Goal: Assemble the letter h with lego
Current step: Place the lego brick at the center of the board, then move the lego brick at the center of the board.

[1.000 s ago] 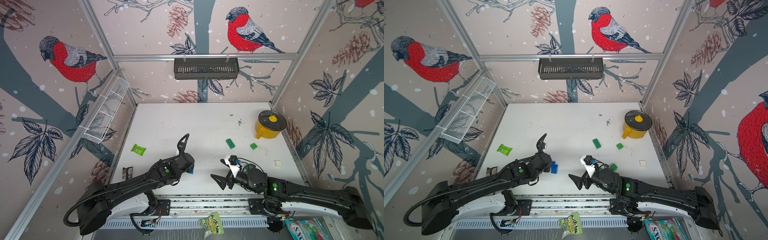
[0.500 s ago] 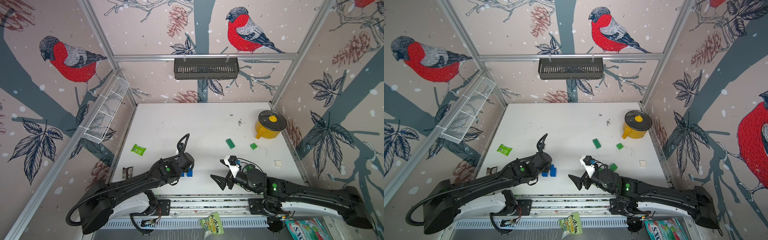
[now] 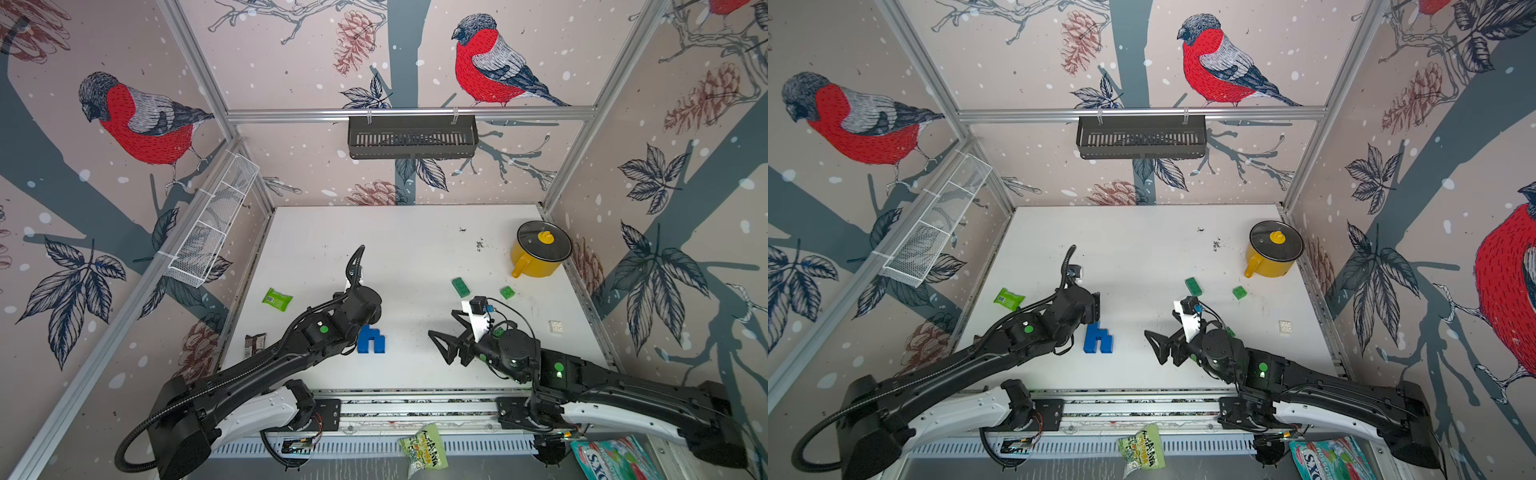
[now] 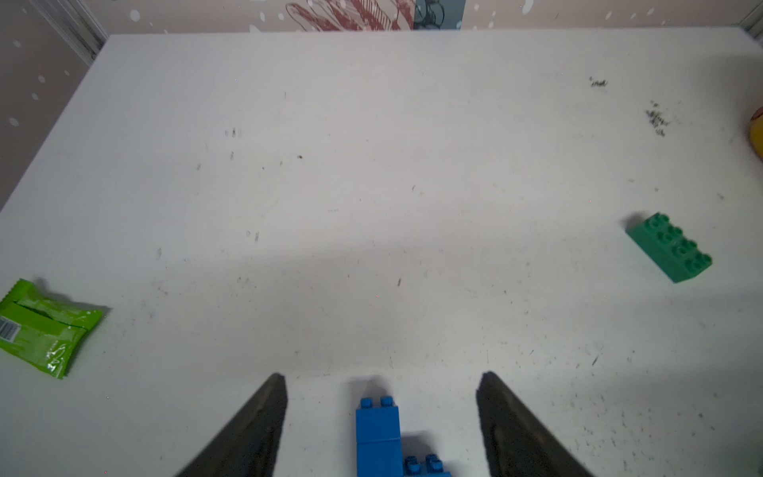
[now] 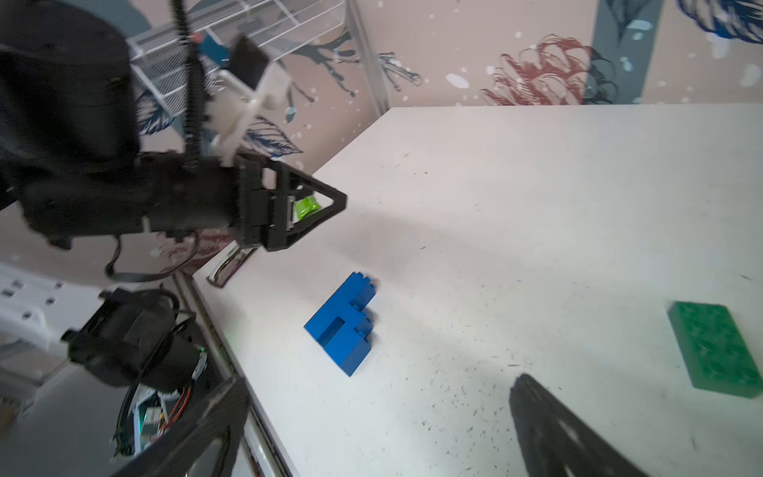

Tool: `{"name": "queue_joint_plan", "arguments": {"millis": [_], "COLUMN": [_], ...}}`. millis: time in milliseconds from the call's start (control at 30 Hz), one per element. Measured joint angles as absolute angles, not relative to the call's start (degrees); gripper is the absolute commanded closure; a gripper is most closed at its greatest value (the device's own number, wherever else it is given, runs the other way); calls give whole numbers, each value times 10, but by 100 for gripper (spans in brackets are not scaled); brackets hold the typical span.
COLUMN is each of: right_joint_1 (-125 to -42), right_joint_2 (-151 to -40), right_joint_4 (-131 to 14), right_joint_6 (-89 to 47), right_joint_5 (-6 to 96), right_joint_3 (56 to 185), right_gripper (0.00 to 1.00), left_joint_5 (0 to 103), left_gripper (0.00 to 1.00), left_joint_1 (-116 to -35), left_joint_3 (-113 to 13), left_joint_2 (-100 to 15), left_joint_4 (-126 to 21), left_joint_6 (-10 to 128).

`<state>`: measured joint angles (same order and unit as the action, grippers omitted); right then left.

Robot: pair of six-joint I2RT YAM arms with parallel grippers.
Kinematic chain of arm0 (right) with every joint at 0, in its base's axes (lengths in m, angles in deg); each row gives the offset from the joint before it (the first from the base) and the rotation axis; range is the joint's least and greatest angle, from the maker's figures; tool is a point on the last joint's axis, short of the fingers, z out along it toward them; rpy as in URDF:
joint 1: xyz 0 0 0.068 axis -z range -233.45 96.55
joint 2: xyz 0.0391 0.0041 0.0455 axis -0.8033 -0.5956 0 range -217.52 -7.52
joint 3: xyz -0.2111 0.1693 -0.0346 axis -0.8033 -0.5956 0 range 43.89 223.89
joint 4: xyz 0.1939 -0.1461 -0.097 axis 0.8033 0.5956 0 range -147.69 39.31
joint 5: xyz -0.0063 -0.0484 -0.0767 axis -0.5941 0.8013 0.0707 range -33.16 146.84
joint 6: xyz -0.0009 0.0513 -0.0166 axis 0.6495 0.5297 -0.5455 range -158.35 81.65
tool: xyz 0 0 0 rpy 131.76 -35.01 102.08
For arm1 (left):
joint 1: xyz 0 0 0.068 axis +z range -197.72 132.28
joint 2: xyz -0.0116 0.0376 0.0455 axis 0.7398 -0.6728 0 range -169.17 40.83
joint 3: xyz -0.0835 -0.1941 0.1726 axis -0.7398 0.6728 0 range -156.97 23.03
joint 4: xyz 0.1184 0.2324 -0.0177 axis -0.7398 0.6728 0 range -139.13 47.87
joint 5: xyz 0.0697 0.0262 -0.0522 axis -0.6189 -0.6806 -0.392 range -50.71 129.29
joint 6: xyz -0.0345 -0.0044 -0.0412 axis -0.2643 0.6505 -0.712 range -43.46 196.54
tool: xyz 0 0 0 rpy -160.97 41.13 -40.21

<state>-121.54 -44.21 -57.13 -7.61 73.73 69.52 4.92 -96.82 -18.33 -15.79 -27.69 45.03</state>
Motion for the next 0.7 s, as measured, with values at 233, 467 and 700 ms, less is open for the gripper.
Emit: {"name": "queue_joint_plan", "arguments": {"millis": [233, 467, 700], "right_joint_1": [-1005, -938, -964], "right_joint_2": [-524, -620, -690], "right_joint_4": [-429, -360, -333], "right_joint_6": [9, 8, 7], "right_joint_5": [611, 524, 541], "right_joint_3": [738, 735, 752], "right_gripper": [0, 0, 3], "left_joint_5": [-38, -91, -117], "left_gripper": [2, 2, 2], "left_joint_1": [-954, -952, -943], "left_joint_3": [-187, -176, -176], "left_joint_2": [-71, -58, -85], "left_joint_4": [-339, -355, -318], "left_joint_6": [471, 537, 551]}}
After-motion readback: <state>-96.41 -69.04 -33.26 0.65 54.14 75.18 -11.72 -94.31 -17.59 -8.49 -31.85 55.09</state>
